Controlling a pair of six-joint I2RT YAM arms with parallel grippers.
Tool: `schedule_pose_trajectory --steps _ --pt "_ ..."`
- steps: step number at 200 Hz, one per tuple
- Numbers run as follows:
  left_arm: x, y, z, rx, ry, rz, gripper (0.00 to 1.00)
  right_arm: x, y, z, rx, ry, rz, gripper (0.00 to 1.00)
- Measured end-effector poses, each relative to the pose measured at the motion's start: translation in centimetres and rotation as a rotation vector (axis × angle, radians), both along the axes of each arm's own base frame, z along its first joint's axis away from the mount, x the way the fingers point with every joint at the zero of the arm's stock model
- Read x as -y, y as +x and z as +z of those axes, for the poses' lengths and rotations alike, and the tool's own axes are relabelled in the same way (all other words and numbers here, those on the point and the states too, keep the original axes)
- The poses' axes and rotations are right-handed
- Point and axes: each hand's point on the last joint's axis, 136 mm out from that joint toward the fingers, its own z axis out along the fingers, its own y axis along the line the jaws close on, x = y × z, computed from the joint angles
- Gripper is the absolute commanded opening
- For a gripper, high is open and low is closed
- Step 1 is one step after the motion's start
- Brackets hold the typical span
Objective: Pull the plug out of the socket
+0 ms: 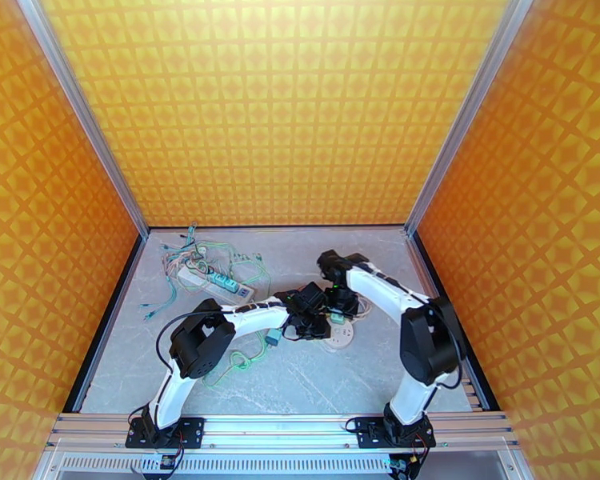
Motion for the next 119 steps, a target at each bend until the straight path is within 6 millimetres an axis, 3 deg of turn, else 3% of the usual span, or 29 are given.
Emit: schedule_pose_trajectory --steps 101,119 --pt "0.8 -0.2 0.0 0.019 -0.033 -0.014 0.19 1.0 -0.5 1.2 -0.012 0.109 -0.007 0.29" --pt "1.3 0.1 0.1 0.035 -0.056 -0.018 0.19 -0.4 -0.7 2.1 -0.013 0.188 0.012 0.29"
